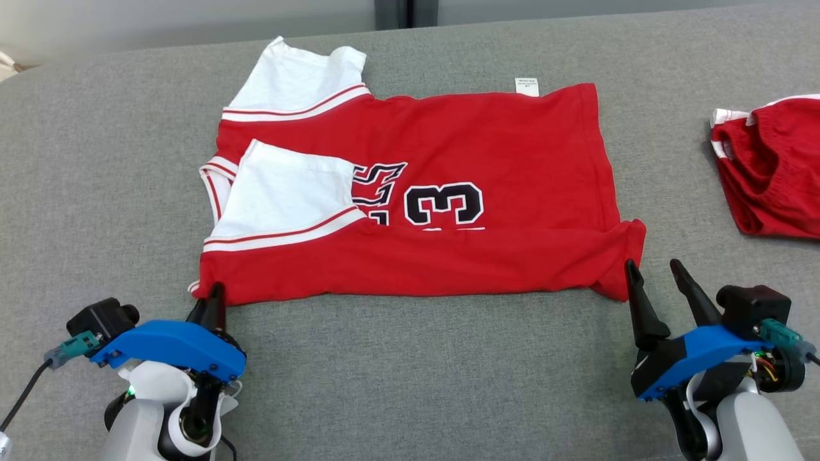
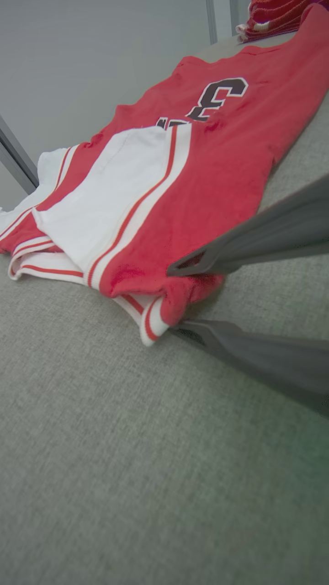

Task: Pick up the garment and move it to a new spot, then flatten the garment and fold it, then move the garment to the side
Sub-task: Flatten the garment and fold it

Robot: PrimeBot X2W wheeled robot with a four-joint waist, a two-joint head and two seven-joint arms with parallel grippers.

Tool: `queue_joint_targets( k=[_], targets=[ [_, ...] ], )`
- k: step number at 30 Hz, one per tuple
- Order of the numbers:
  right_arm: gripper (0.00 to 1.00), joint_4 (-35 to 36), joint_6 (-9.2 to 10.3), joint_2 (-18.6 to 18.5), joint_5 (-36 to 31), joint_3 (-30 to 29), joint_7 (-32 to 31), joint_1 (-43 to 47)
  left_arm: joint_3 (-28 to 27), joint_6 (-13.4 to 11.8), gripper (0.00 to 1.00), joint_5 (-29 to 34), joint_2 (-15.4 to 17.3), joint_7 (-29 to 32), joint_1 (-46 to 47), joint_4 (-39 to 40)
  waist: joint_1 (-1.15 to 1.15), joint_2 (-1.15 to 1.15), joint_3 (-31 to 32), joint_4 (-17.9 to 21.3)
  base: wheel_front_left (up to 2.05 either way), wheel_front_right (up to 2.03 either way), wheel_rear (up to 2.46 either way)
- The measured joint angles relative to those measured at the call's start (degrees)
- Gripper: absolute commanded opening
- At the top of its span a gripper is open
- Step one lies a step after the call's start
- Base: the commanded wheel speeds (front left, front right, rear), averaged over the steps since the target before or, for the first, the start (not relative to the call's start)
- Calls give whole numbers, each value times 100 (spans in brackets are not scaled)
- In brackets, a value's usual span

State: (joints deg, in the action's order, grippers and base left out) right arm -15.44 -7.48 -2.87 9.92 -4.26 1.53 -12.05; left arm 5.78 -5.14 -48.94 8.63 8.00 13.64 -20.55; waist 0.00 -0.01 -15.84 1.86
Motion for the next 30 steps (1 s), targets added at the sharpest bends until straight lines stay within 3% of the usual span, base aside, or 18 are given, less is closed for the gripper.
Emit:
queue_joint_targets(
  k=[8,17,18,19,20,21,22,30],
  targets=[
    [100,-1028,0,0,145,-189,-10,-520,25,188,0,52,-30,-310,236,-219,0,0,-72,-55,0,0,0],
    [100,-1884,3,-11,119,80,-96,-858,38,294,0,70,14,-433,244,-153,0,0,-44,-170,0,0,0],
    [80,-1942,8,-24,122,122,-115,-886,38,293,0,70,23,-433,243,-141,0,0,-37,-177,0,0,0],
    [50,-1985,9,-36,122,168,-129,-905,37,293,0,70,30,-433,238,-129,0,0,-31,-181,0,0,0],
    [38,-2031,10,-41,119,211,-136,-932,38,293,0,70,36,-434,233,-114,0,0,-25,-182,0,0,0],
    [15,-2072,11,-45,94,244,-158,-963,37,293,0,70,43,-450,229,-99,0,0,-16,-182,0,0,0],
    [0,-2096,11,-46,81,268,-179,-987,41,293,0,73,52,-459,227,-82,0,0,-7,-180,0,0,0],
    [0,-2036,0,4,146,181,-266,-1002,181,348,0,192,103,-508,151,198,0,1,188,-165,0,0,0]
  ],
)
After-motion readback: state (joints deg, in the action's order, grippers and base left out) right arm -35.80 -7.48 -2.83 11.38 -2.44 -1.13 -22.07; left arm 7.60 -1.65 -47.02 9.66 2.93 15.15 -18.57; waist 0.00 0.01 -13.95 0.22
